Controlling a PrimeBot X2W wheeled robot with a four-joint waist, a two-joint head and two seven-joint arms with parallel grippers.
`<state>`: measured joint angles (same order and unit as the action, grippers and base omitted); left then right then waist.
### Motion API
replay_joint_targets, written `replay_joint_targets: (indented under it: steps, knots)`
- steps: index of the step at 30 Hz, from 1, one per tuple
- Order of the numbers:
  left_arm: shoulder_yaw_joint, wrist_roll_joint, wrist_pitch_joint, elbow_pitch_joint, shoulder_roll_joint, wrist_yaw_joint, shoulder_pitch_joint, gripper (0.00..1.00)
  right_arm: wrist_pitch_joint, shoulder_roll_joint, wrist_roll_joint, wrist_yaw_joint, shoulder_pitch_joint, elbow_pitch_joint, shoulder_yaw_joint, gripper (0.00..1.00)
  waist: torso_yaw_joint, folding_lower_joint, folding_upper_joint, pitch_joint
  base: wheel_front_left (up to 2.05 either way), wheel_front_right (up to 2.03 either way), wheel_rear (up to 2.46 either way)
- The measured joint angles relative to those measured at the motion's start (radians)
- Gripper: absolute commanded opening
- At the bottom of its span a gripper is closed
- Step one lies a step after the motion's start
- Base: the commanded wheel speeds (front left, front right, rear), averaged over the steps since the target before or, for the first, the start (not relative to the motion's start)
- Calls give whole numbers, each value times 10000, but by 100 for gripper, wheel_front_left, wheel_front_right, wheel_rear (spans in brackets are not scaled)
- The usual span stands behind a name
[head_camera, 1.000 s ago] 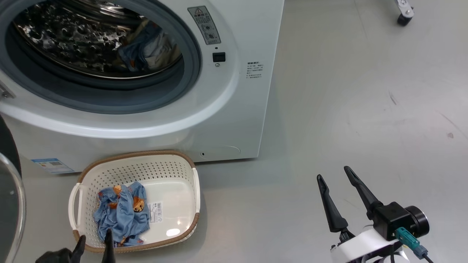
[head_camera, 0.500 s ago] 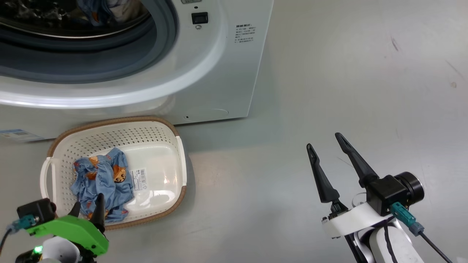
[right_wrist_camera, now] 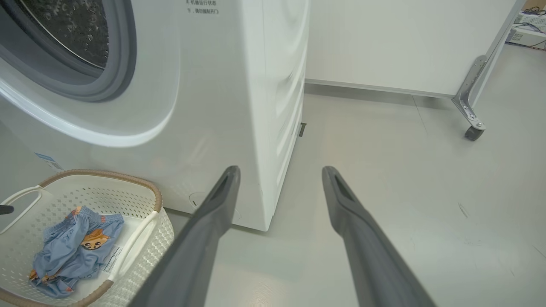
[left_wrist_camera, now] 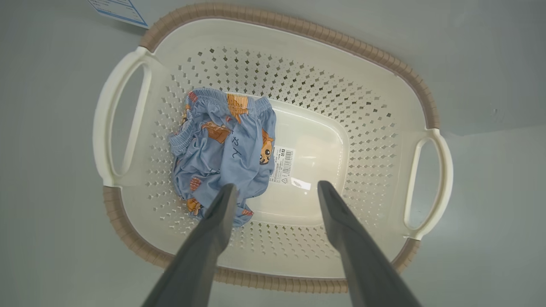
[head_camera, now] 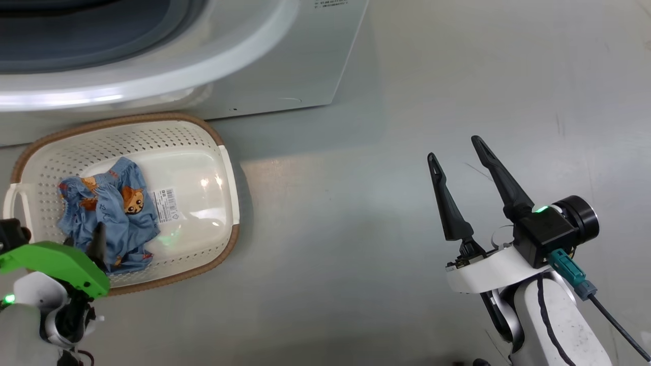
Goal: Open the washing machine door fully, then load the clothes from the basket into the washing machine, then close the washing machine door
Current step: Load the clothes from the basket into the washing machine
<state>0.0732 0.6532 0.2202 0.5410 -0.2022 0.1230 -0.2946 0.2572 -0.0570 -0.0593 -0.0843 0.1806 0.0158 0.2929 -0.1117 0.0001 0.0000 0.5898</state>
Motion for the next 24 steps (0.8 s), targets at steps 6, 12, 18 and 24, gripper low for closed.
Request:
replay_joint_targets:
  steps: [6, 12, 18, 24]
  knots:
    - [174, 29, 138, 581, -111, -10, -744, 100, 0, 4, 2, 113, 244, -21, 6, 100, -105, 0, 0, 690, 0, 0, 0]
    - [228, 90, 159, 1162, -240, -15, -1214, 100, 0, 6, 2, 265, 427, -50, -12, 100, -222, 0, 0, 1161, 0, 0, 0]
    - [161, 90, 136, 1442, -303, -15, -1853, 100, 0, 10, 12, 433, 427, -138, -65, 100, -299, 0, 0, 1523, 0, 0, 0]
    - [104, 88, 115, 1843, -366, -13, -2315, 100, 0, 8, 67, 568, 427, -318, -130, 100, -326, 0, 0, 1910, 0, 0, 0]
